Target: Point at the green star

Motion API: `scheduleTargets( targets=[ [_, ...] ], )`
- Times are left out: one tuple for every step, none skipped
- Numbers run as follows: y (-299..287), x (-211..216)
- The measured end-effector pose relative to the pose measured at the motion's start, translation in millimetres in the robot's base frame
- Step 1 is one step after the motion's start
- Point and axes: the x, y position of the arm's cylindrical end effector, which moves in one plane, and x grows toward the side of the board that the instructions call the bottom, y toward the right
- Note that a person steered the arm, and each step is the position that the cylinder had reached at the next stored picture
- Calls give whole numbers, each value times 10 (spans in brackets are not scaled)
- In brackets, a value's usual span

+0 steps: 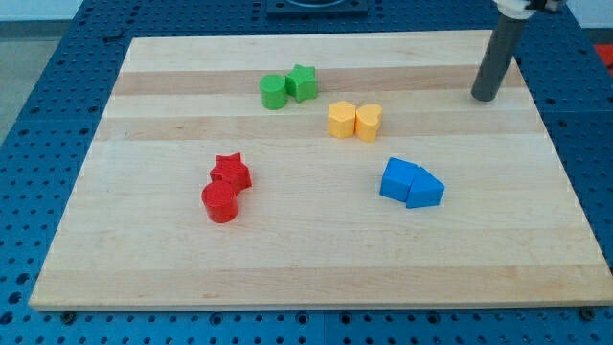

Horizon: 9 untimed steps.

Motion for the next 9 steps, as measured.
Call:
scheduleTargets(
  targets=[
    [-35,0],
    [-199,0],
    [-281,-31],
    [-522,-79],
    [-743,-224],
    [-1127,-282],
    [-1307,-269],
    [-1339,-262],
    [-1339,-262]
  ],
)
